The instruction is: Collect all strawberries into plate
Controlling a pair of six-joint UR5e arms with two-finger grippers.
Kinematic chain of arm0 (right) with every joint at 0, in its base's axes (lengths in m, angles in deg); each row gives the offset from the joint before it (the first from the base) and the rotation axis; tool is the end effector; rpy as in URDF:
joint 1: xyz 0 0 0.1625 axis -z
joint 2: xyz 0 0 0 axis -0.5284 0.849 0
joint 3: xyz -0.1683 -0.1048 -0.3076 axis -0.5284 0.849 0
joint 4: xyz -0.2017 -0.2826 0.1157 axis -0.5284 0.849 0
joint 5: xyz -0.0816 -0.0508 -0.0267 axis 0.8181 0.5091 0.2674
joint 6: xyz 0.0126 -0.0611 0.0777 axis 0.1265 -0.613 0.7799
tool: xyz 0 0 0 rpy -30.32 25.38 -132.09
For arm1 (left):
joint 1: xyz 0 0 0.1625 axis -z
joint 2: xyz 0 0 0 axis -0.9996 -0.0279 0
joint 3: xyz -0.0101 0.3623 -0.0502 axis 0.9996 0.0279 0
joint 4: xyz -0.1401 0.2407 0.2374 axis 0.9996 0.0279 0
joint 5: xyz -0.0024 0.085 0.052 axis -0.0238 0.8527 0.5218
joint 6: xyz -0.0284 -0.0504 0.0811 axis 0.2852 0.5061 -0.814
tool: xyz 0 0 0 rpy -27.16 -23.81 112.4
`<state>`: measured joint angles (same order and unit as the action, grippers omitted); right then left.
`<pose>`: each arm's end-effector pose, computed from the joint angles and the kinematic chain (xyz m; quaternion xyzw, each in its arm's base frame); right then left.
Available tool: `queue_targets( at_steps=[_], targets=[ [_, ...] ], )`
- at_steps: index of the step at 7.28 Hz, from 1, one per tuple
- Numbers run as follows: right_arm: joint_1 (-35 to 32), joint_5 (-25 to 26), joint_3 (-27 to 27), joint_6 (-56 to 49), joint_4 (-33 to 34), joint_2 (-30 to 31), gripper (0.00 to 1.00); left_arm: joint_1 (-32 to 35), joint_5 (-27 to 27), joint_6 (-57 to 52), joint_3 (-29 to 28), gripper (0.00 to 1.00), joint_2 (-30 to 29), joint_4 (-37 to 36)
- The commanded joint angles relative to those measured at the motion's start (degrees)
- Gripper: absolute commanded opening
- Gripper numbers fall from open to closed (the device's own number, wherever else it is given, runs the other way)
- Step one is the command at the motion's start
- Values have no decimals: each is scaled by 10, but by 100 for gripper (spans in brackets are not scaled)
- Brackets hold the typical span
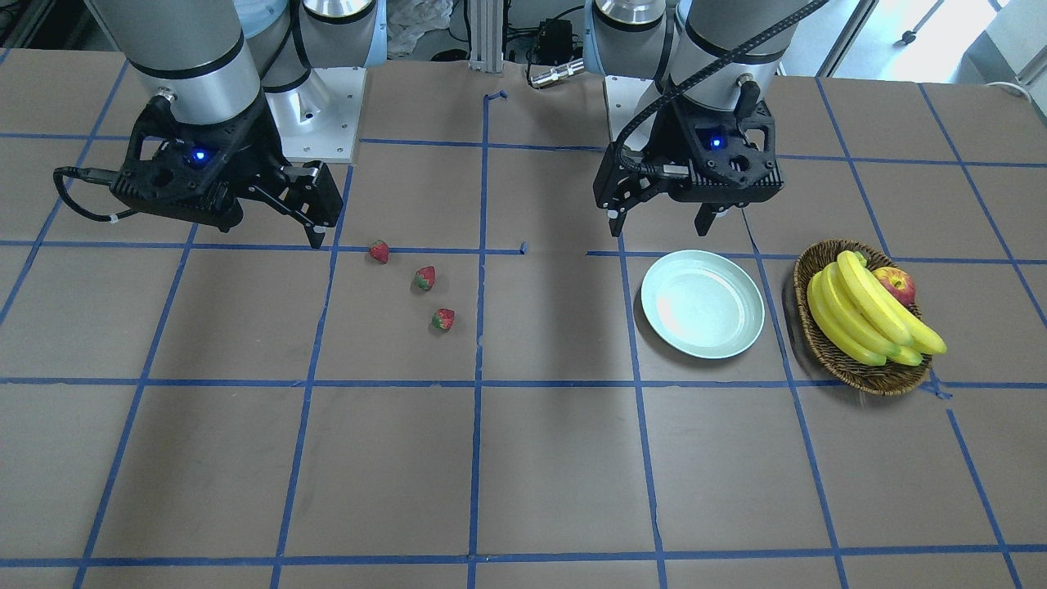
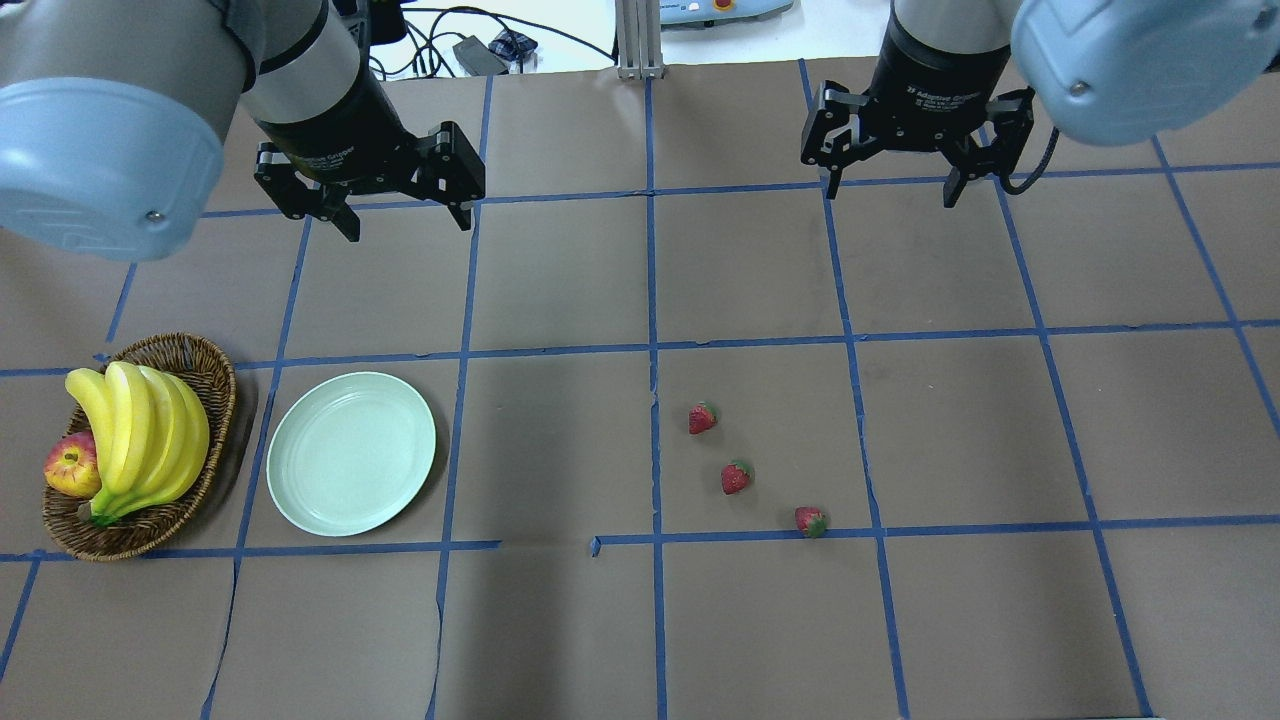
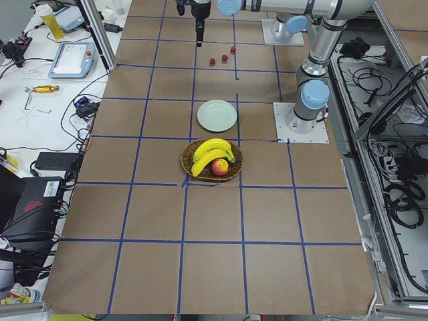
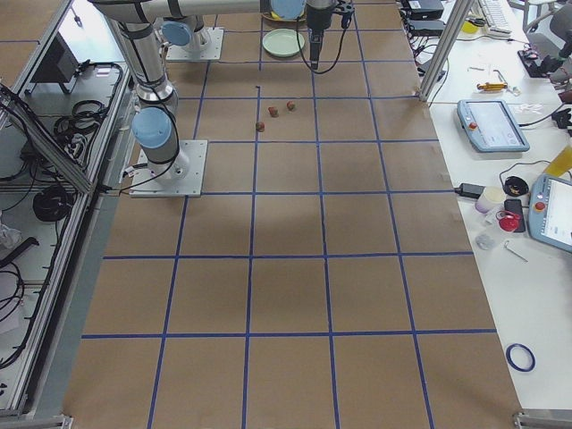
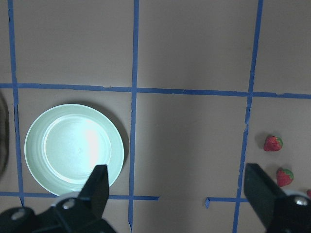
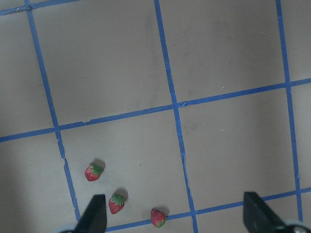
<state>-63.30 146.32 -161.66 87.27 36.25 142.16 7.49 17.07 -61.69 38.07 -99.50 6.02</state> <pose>0.1719 -0.4612 0.4317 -0.0874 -0.9959 0.0142 0.0176 -0.1803 -0.4427 0.4274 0.0218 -0.9988 0.0425 0.0083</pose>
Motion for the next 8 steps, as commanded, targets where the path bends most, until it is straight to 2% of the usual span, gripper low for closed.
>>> queue_targets(
  at_steps=[1, 3, 8],
  targets=[
    [0, -1, 1, -3, -1, 0, 100, 0, 1, -1, 1, 100, 1, 2],
    [0, 0, 0, -77, 1, 0, 100, 1, 1, 0, 1, 100, -1, 2],
    [0, -4, 6, -76, -26, 0, 100, 1, 0, 0, 3, 100, -1, 5]
  ],
)
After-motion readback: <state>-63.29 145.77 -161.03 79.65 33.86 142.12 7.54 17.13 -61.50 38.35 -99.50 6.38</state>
